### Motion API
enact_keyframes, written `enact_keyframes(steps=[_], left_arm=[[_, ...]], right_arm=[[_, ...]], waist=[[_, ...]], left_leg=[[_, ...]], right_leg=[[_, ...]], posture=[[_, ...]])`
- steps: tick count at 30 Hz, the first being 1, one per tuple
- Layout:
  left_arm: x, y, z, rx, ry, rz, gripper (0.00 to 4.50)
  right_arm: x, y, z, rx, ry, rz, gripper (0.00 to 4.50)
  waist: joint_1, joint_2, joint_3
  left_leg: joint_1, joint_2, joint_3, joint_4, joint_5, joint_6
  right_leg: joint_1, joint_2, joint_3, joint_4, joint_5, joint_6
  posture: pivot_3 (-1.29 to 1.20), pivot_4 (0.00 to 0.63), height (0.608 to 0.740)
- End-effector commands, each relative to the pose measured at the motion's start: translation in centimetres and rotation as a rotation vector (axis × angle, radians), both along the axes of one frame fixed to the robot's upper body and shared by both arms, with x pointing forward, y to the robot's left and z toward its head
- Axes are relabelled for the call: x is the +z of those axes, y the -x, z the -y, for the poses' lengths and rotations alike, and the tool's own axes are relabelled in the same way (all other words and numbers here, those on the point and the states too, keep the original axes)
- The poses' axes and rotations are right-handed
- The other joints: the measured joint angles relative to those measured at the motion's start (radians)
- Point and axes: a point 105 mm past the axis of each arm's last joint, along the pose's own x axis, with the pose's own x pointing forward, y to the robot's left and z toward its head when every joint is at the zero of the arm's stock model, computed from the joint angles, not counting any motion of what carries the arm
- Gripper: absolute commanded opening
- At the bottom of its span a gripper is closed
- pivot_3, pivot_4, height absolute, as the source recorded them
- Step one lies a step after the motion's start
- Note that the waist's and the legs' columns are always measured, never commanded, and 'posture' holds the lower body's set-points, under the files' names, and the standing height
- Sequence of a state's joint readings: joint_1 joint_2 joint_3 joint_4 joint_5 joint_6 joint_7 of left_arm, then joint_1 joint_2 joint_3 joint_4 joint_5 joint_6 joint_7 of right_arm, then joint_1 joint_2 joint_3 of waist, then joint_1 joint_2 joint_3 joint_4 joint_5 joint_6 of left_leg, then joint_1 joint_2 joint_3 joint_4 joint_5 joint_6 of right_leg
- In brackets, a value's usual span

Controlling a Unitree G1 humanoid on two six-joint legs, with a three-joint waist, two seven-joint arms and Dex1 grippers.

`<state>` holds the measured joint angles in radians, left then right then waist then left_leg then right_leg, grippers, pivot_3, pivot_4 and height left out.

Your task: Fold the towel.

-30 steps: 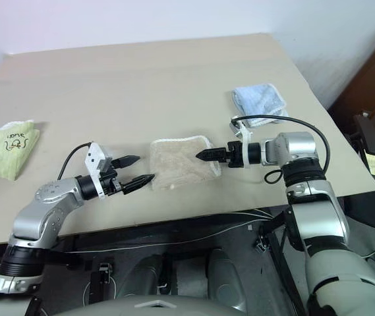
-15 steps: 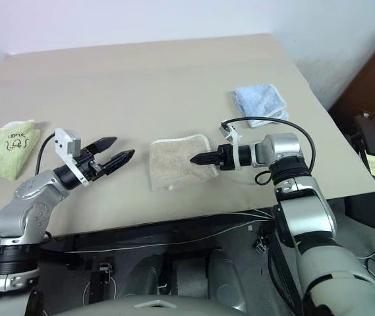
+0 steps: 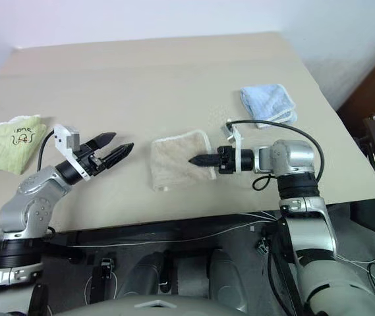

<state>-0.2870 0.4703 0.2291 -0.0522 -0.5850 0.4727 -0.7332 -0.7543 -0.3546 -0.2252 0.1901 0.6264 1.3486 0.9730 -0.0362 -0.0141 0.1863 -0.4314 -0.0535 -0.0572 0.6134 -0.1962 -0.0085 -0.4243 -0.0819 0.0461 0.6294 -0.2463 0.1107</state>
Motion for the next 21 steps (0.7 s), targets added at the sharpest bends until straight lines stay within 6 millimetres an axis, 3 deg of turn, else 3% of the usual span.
enact_keyframes(steps=[1, 7, 13, 17, 21], left_arm=[[0.3, -0.4, -0.3, 0.016, 0.011, 0.009, 4.50], [0.2, -1.3, 0.7, -0.003, 0.038, 0.000, 4.50], [-0.4, -2.2, 1.1, -0.013, 0.011, -0.011, 4.50], [-0.4, -2.6, 1.1, 0.003, 0.012, -0.004, 4.50], [-0.7, -2.9, 1.3, 0.016, 0.010, 0.002, 4.50]], right_arm=[[6.9, -0.6, 1.5, -0.223, -0.221, 0.284, 0.01], [12.2, -2.5, 5.1, -0.648, -0.492, 0.402, 0.01], [12.6, -5.8, 10.2, -1.096, -0.434, 0.466, 0.01], [12.3, -7.7, 12.1, -1.190, -0.505, 0.391, 0.01], [10.2, -9.8, 12.6, -1.235, -0.485, 0.297, 0.01]], waist=[[0.000, 0.000, 0.000], [0.003, 0.000, 0.000], [-0.001, 0.000, 0.000], [-0.008, 0.001, 0.000], [-0.008, 0.001, 0.000]], left_leg=[[0.000, 0.000, 0.000, 0.000, 0.000, 0.000], [0.000, 0.000, 0.000, 0.000, 0.000, -0.001], [0.000, -0.001, 0.001, 0.000, 0.001, 0.000], [0.000, -0.001, 0.001, -0.001, 0.002, -0.001], [0.000, 0.000, 0.001, -0.001, 0.002, -0.001]], right_leg=[[0.000, 0.000, 0.000, 0.000, 0.000, 0.000], [-0.001, 0.000, 0.000, 0.001, 0.000, 0.000], [-0.001, 0.001, 0.000, 0.000, 0.000, 0.000], [-0.001, 0.002, 0.000, 0.002, 0.000, 0.000], [-0.001, 0.003, 0.000, 0.003, 0.000, 0.000]], posture=[[0.00, 0.150, 0.740], [0.00, 0.150, 0.740], [0.00, 0.150, 0.740], [0.00, 0.150, 0.740], [0.00, 0.150, 0.740]])
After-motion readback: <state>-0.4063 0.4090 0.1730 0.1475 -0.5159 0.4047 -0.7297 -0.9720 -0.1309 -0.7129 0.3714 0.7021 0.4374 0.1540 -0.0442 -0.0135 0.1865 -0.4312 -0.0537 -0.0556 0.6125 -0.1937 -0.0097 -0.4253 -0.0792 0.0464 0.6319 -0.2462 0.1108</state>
